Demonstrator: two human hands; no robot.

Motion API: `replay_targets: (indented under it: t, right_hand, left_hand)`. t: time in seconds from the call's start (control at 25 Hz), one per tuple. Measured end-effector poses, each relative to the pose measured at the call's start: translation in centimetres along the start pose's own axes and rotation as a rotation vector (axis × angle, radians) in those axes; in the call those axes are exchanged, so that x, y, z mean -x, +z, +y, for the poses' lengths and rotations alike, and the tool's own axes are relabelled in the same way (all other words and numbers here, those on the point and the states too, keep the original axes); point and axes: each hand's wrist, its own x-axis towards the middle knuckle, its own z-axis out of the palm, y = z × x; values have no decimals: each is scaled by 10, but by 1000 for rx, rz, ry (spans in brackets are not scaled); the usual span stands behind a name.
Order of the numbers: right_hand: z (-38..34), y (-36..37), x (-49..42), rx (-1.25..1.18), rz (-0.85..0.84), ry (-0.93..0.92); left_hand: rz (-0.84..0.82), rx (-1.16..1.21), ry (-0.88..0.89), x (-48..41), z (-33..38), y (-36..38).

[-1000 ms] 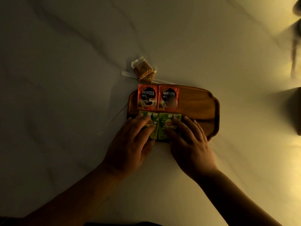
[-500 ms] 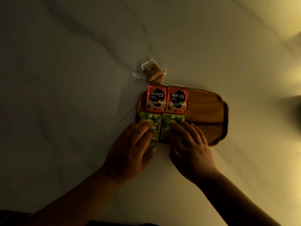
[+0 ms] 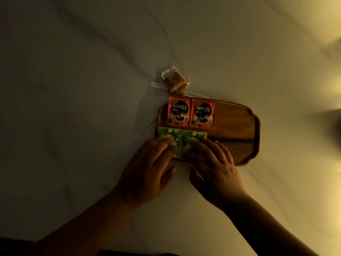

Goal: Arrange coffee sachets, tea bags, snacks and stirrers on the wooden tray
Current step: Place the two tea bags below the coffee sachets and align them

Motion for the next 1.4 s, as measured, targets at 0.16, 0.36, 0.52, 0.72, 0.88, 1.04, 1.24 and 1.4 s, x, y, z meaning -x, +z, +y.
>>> replay_targets:
  t: [0.16,0.36,0.52,0.72,0.88,1.04,1.24,1.4]
  right_hand:
    - [-1,-5,-2,-19,2,13]
    - [9,-25,-17,-80,155,143]
    - [28,-35,-47,-79,25,237]
    - [30,-29,-58,0,-86,167]
    - [27,-25,-59,18,-59,140]
    - [26,-19,-57,5,-34,153]
    - [25,-12,-56,11,6,152]
    - [25,-11,-55,7,-11,141]
  left_hand:
    - [-1,11,3,-1,0,-1]
    - [61,35,-3,-10,3,-17]
    - [-46,3,-83,-61,3,-33]
    - [-226,-45,-107,-92,-8,-34]
    - [-160,-61,-57,-82,-19,-33]
    - [-120,-78,-45,-75,-24,-29]
    - [-91,-64,-62,-73,-21,-22]
    - [-68,-65,-61,-69,-21,-21]
